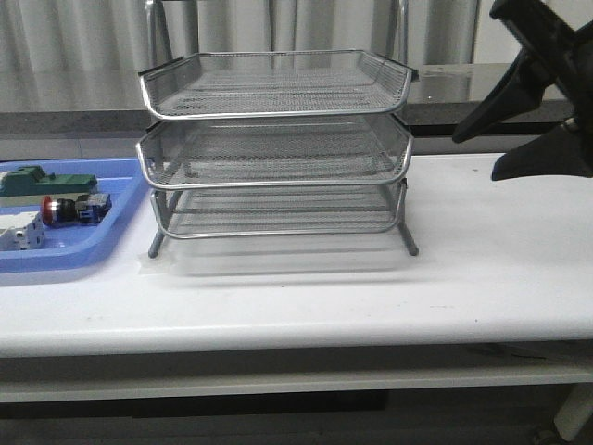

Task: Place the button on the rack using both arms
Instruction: 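Reach the right gripper to the front edge of the middle wire tray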

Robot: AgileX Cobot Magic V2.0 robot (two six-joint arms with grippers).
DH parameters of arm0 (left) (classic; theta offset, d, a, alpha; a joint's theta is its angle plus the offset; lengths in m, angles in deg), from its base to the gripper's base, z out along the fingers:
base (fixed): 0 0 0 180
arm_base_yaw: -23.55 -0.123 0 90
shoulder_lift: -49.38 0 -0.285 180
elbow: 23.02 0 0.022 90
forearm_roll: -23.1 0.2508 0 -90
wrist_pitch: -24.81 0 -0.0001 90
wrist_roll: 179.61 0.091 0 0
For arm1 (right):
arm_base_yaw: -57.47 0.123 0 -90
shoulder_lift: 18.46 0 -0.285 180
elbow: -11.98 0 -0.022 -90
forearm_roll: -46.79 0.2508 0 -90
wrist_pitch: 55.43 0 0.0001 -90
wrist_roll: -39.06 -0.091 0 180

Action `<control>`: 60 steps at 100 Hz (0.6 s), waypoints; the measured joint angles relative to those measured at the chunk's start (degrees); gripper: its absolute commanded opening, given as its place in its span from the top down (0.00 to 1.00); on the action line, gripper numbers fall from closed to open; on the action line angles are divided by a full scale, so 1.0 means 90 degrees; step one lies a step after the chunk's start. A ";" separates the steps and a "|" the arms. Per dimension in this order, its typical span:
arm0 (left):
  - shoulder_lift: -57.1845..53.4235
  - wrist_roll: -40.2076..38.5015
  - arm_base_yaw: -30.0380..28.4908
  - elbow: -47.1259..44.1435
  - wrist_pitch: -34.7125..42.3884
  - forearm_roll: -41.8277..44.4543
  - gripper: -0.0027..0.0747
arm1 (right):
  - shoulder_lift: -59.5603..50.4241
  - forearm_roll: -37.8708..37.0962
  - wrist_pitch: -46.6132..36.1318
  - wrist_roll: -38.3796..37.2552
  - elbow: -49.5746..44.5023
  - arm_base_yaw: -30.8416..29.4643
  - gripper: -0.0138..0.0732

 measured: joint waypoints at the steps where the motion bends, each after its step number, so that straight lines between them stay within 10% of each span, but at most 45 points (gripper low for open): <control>1: 0.0000 0.0000 0.0000 0.0000 0.0000 0.0000 0.99 | 0.0060 0.0073 0.0017 0.0066 0.0011 0.0000 0.43; 23: 0.0000 0.0000 0.0000 0.0000 0.0000 0.0000 0.99 | 0.0926 0.1619 0.0380 0.1390 0.0322 0.0000 0.43; 60: 0.0000 0.0000 0.0000 0.0000 0.0000 0.0000 0.99 | 0.2040 0.1830 0.0816 0.1565 0.1155 0.0000 0.43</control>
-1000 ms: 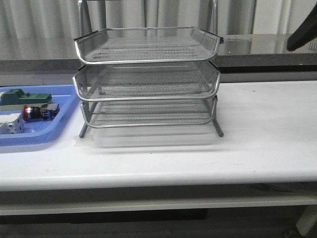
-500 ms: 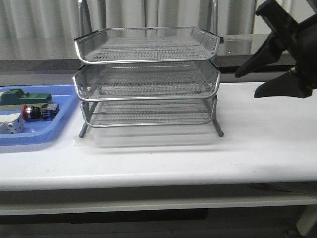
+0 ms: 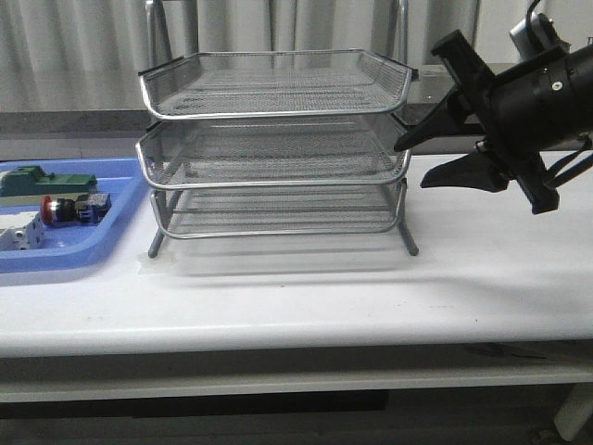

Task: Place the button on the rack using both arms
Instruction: 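Reach the right gripper to the front edge of the middle wire tray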

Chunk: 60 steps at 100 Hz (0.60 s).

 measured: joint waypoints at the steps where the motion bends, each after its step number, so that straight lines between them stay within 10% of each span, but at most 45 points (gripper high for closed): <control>1: 0.0000 0.0000 0.0000 0.0000 0.0000 0.0000 0.99 | 0.0015 0.0012 0.0021 0.0000 0.0011 0.0000 0.43; 60: 0.0000 0.0000 0.0000 0.0000 0.0000 0.0000 0.99 | 0.0792 0.0146 0.0370 0.0004 0.0637 0.0244 0.43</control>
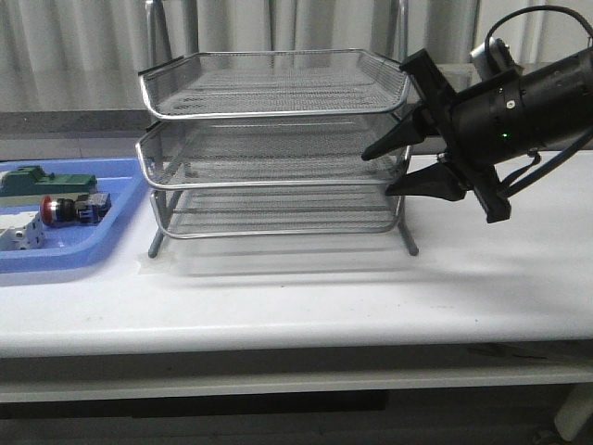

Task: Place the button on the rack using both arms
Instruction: 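Reach the right gripper to the front edge of the middle wire tray, then grip the middle tray edge with the right gripper and pull it toward the robot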

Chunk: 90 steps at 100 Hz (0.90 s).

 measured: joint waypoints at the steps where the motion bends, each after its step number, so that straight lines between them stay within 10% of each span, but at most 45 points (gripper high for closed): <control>1: 0.0000 0.0000 0.0000 0.0000 0.0000 0.0000 0.99 | 0.0000 0.0000 0.0000 0.0014 0.0000 0.0013 0.43; 34: 0.0000 0.0000 0.0000 0.0000 0.0000 0.0000 0.99 | 0.0012 0.0009 -0.0118 -0.0001 0.0014 0.0115 0.78; 90: 0.0000 0.0000 0.0000 0.0000 0.0000 0.0000 0.99 | 0.0036 -0.0098 0.0166 -0.0065 -0.0170 0.0078 0.78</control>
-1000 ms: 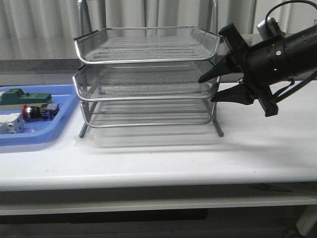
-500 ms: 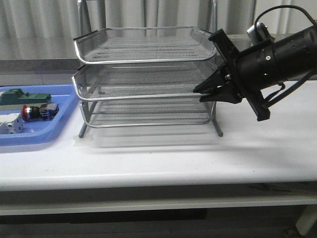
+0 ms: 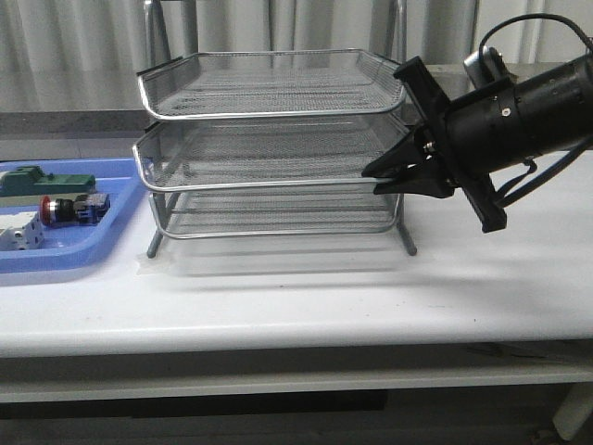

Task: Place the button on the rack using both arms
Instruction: 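Grip the middle tray edge with the right gripper and pull it toward the robot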

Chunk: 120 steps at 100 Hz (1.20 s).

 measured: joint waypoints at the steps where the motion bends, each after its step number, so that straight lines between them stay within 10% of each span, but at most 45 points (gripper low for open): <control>1: 0.0000 0.0000 0.0000 0.0000 0.0000 0.0000 0.99 | 0.0000 0.0000 0.0003 0.0000 -0.0025 -0.0012 0.78; 120: 0.0000 0.0000 0.0000 0.0000 0.0000 0.0000 0.99 | -0.0939 0.0500 0.1068 0.1066 -0.2377 -0.0072 0.77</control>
